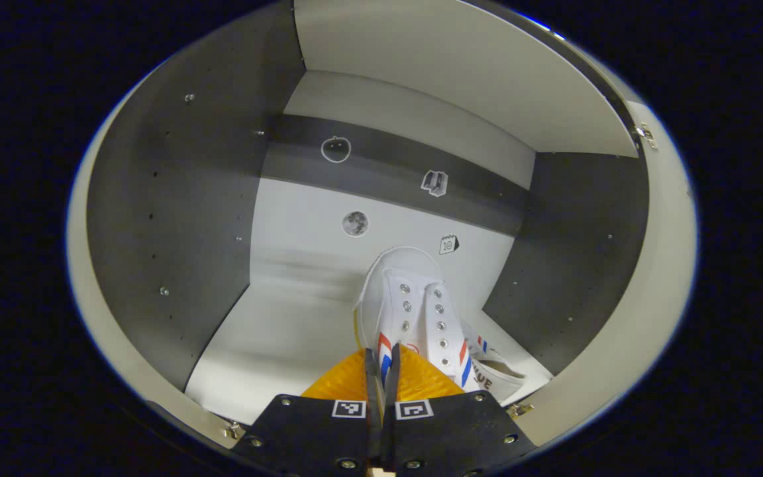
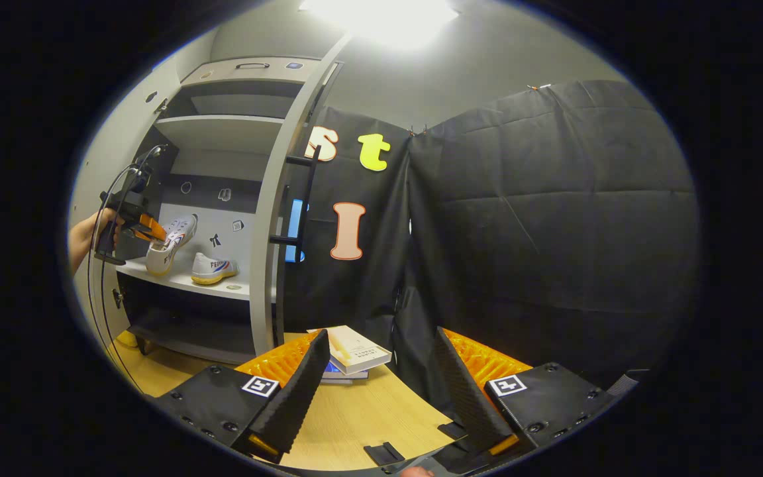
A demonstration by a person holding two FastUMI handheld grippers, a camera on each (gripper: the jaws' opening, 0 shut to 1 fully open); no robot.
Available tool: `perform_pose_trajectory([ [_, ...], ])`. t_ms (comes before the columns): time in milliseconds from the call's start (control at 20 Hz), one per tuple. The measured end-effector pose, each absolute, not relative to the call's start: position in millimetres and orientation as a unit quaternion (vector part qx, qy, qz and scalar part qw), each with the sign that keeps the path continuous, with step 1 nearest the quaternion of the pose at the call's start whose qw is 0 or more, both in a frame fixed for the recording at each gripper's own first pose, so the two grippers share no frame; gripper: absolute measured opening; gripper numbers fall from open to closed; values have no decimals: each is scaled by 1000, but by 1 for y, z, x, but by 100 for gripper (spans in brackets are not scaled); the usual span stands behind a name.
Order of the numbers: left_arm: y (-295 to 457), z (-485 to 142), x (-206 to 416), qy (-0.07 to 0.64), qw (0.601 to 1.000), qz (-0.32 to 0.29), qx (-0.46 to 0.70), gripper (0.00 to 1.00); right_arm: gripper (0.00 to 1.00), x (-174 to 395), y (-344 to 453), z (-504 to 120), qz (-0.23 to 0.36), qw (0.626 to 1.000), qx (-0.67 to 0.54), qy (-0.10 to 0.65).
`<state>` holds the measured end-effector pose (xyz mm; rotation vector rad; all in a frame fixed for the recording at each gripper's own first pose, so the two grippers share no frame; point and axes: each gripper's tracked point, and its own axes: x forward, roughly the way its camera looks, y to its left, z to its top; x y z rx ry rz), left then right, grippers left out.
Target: Grab one shoe with the right hand and put it into the shoe cabinet, grab the other shoe with the left hand and put it into the shoe cabinet; then close the right door with the right hand and the left door with the left hand.
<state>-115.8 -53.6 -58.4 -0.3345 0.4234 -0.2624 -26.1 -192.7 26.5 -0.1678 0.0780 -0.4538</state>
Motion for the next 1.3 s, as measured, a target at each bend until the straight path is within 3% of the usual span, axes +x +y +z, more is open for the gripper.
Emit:
perform_pose_trajectory([
  [700,-70,-105,-105,279,948,-95,-122,1,96,-21,-183,23,-239,966,-87,45],
  [800,-77,-98,-104,263,953,-94,-115,8,96,-21,-184,23,-235,967,-90,44],
  [850,-77,-88,-107,250,958,-89,-108,5,96,-21,-185,24,-233,967,-91,44],
  [900,-79,-84,-108,237,962,-91,-104,16,96,-22,-186,26,-232,968,-90,42],
  [1100,-76,-39,-130,177,978,-77,-79,89,96,-23,-191,31,-222,971,-82,33],
  [1300,-64,33,-174,86,992,-56,-68,91,96,-20,-198,38,-204,975,-78,22],
])
